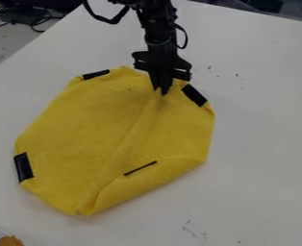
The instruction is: Fold the cloth from the center
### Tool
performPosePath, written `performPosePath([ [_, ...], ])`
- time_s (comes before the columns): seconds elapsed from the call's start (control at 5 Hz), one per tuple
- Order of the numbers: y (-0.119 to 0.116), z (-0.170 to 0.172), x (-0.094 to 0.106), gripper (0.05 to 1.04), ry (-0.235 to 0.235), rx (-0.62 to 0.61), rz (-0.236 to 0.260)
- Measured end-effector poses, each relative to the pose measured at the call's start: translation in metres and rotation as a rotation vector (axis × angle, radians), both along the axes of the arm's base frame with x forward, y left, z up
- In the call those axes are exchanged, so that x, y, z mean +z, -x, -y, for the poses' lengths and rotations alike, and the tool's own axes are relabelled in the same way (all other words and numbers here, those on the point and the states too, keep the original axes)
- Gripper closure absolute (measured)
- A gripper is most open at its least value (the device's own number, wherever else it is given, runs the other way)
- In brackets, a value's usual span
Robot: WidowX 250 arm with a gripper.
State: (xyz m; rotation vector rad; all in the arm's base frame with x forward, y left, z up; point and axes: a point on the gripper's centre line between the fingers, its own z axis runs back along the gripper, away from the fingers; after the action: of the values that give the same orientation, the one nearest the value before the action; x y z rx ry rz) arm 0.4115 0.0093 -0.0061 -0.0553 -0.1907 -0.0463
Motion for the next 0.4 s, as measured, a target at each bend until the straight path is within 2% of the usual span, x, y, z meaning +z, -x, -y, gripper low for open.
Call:
performPosePath([
  [0.4, -0.0023, 0.0021, -0.0015, 1.012, 0.017, 0.021, 0.025],
])
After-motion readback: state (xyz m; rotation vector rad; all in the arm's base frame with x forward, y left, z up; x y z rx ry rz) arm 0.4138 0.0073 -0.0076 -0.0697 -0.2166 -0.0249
